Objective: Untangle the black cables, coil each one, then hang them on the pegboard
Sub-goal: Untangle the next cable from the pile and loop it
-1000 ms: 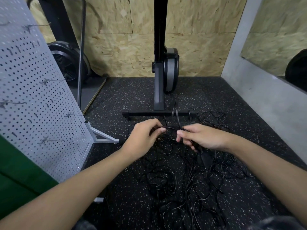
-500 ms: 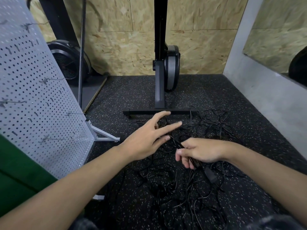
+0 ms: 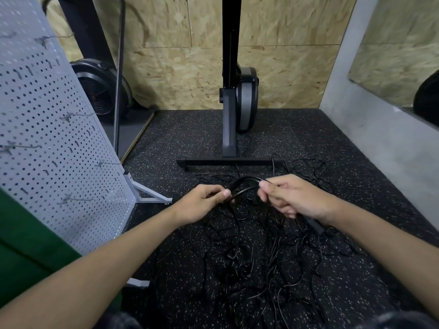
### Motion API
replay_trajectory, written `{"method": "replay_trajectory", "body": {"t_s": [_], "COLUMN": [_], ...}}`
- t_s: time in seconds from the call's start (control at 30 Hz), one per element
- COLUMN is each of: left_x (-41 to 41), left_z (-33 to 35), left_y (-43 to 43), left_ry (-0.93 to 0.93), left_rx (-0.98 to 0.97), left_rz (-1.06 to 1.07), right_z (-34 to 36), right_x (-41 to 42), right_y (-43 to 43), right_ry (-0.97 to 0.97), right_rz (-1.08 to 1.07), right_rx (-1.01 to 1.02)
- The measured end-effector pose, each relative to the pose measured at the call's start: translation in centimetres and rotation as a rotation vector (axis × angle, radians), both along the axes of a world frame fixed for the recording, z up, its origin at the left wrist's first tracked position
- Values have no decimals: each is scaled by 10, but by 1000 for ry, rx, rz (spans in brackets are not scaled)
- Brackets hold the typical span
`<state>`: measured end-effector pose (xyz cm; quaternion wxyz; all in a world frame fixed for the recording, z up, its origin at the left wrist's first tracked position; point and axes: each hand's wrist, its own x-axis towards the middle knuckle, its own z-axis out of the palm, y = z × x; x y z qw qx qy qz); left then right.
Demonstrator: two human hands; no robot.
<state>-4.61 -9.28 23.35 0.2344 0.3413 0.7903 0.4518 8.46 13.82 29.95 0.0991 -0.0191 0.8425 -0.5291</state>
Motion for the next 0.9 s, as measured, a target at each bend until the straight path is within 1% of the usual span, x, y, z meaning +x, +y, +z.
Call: {"method": "replay_trajectory", "body": {"t_s": [0.13, 0.2, 0.3, 0.37, 0.47, 0.57, 0.6, 0.63, 0.77, 0.83, 0.9], "left_x": [5, 7, 10, 11, 12, 14, 13, 13, 13, 15, 17], "left_z": [6, 8, 13, 18, 26, 31, 31, 31, 28, 21, 13], "left_y": [1, 6, 13, 14, 15, 19, 20, 22, 25, 30, 37], "left_ry": [-306, -385, -534, -588, -609, -613, -610, -601, -478, -407, -344], "left_rx": [116, 187, 331, 418, 495, 524, 535, 546, 554, 545, 528], "left_rz": [97, 161, 286, 347, 401, 462, 471, 475, 530, 601, 664], "right_z": [-6, -12, -21, -27, -36, -44, -45, -46, -36, -34, -37], "right_x": [-2, -5, -8, -8, -9, -11, -11, -12, -11, -10, -10], "right_y": [7, 9, 3, -2, -6, -14, -18, -21, -33, -39, -46], "right_ry": [84, 106, 132, 146, 117, 83, 65, 38, -116, -177, -210], "right_rz": [-85, -130, -139, -150, -173, -136, -115, -97, -88, -88, -86], "right_rx": [-6, -21, 98, 150, 172, 206, 188, 137, -193, -273, -279]}}
